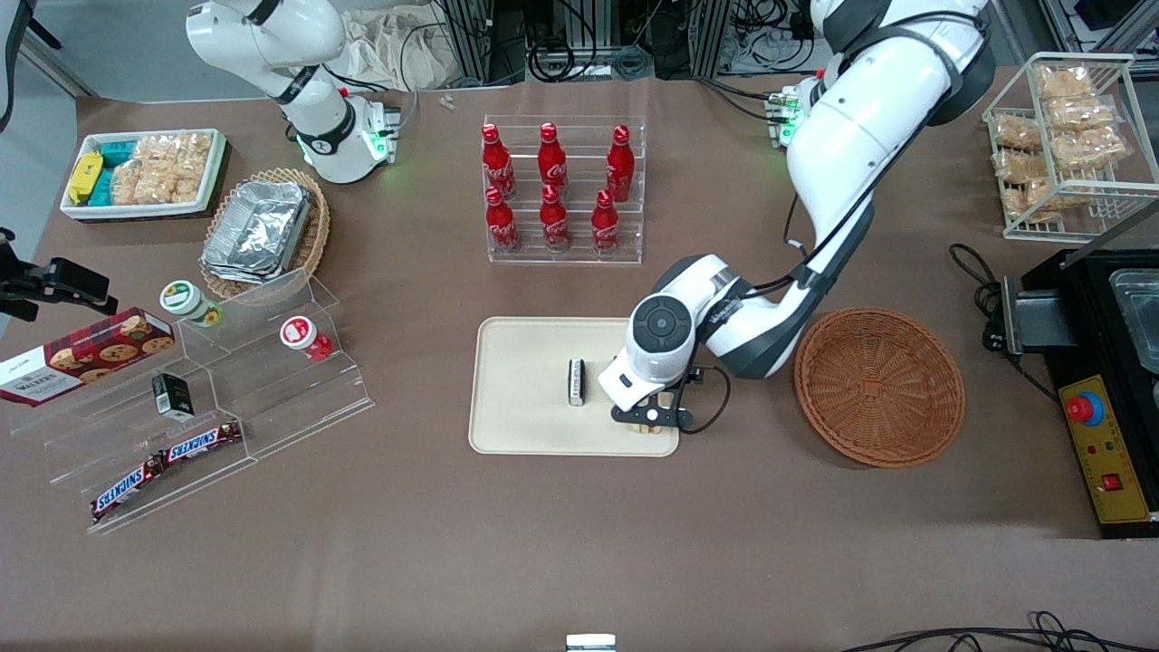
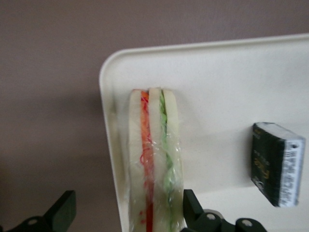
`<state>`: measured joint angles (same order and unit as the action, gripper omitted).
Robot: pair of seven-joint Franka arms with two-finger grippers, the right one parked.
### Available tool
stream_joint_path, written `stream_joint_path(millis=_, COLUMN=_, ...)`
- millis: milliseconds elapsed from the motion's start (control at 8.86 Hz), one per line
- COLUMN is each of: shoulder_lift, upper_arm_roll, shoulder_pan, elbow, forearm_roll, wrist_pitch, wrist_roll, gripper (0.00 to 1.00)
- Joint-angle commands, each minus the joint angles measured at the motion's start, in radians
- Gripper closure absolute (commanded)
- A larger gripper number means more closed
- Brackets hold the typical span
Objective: Place sandwich from basket to tray
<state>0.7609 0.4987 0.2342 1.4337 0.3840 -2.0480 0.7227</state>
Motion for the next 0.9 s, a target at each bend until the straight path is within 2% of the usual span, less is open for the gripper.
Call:
stream_joint_path(millis=0, shoulder_lift=-0.121, upper_arm_roll=0.001, shoulder_pan=-0.056, elbow=-0.011, forearm_roll=-0.075, wrist_pitch=0.066, wrist_roll=-0.012, gripper=0.0)
stream_joint_path(millis=339, shoulder_lift=-0.236, upper_arm_roll=0.008, shoulder_pan=-0.182, elbow=-0.081, forearm_roll=-0.171, wrist_pitch=0.196, wrist_roll=-0.04, gripper=0.0)
stream_joint_path(millis=565, shoulder_lift=-0.331, upper_arm_roll=0.003, shoulder_pan=-0.274, elbow=-0.081, forearm_roll=-0.212, wrist_pitch=0.373, wrist_roll=-0.22, gripper=0.0)
stream_joint_path(millis=790, shoulder_lift=-0.409, upper_arm_roll=0.0, shoulder_pan=-0.35, elbow=-0.079, forearm_roll=-0.215, wrist_pitch=0.458, wrist_roll=-0.367, gripper=0.0)
